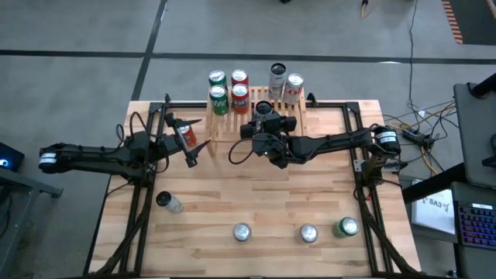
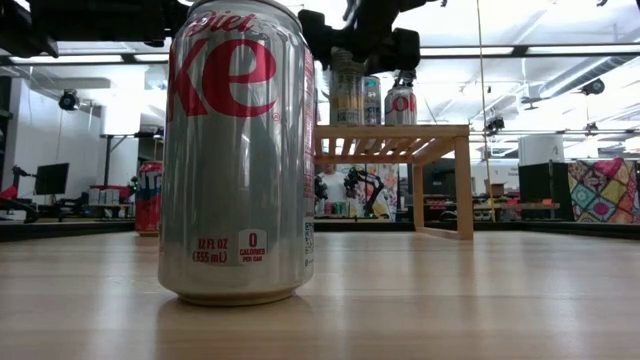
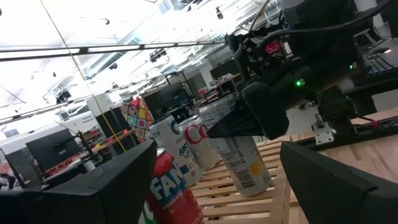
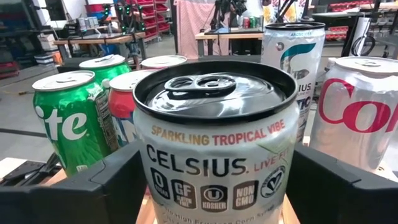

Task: Place canned beverage on shelf
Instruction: Put the white yellow soda can on the shelf

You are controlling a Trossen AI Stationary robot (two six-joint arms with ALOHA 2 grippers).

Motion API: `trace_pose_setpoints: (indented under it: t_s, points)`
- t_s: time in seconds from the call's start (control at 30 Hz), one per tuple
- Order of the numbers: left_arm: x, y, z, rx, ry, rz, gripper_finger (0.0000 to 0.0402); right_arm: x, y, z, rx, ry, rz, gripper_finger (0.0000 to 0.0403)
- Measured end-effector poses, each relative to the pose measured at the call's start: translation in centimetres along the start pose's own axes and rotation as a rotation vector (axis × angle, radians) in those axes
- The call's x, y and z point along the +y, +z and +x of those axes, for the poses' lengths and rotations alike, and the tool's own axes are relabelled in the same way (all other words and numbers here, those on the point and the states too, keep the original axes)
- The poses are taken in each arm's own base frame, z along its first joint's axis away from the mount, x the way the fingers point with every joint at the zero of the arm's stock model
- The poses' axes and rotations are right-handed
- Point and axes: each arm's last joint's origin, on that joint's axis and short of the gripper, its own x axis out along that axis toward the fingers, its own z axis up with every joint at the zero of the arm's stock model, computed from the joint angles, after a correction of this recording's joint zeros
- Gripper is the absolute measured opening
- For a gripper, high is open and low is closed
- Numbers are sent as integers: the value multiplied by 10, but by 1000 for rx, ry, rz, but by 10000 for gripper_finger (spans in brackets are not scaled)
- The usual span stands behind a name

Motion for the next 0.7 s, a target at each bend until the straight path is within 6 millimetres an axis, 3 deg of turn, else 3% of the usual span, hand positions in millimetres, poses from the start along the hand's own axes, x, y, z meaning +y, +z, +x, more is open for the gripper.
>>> trace_pose_setpoints:
  t_s: [0.3,0.7]
  points:
    - [0,0,0,3,-2,1,327,1,4,0,-4,2,-15,344]
    - [0,-1,0,6,-4,-2,327,8,28,-2,-24,11,-62,348]
